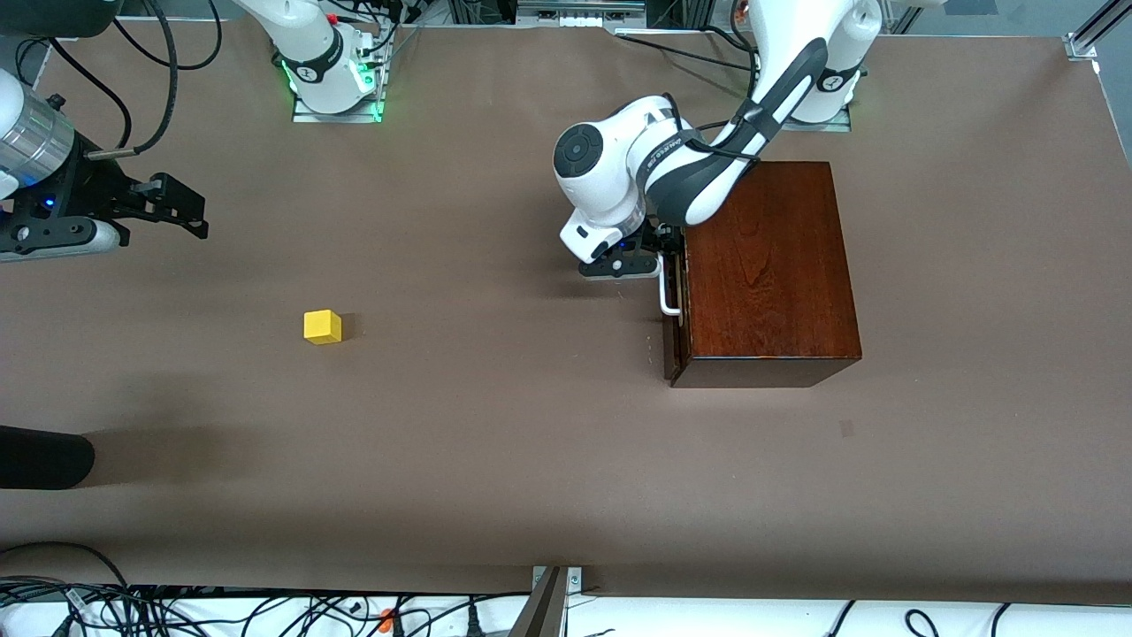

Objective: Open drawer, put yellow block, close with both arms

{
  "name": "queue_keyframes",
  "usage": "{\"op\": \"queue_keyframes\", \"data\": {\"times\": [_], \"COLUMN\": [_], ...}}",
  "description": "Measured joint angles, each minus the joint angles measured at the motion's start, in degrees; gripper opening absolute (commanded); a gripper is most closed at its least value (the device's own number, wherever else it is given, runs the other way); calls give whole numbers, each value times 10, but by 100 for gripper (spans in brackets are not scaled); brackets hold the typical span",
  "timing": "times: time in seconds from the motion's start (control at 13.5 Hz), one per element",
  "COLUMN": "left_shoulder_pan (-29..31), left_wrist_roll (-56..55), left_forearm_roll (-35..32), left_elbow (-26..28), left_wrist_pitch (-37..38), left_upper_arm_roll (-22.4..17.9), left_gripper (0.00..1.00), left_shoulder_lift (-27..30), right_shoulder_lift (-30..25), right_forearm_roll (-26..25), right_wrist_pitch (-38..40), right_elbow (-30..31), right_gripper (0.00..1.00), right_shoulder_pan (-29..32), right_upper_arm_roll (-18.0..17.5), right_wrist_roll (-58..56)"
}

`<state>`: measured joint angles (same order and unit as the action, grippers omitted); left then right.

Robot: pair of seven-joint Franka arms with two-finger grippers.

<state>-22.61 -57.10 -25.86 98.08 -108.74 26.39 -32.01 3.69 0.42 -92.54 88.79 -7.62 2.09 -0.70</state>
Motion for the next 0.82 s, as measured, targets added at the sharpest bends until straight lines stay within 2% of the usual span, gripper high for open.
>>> {"op": "queue_keyframes", "data": {"times": [0.45,0.82], "left_shoulder_pan": [-7,-30], "left_wrist_roll": [-13,-27], "left_forearm_roll": [0,0], "left_elbow": [-7,-37], "left_wrist_pitch": [-12,-15], "left_upper_arm_roll": [0,1], "left_gripper": [100,100], "left_shoulder_lift": [-4,-18], "right_shoulder_lift": [0,0], "right_forearm_roll": [0,0], "right_wrist_pitch": [0,0], "right_elbow": [0,0], "right_gripper": [100,100], "right_shoulder_pan": [0,0], "right_upper_arm_roll": [0,0], "right_wrist_roll": [0,0]}}
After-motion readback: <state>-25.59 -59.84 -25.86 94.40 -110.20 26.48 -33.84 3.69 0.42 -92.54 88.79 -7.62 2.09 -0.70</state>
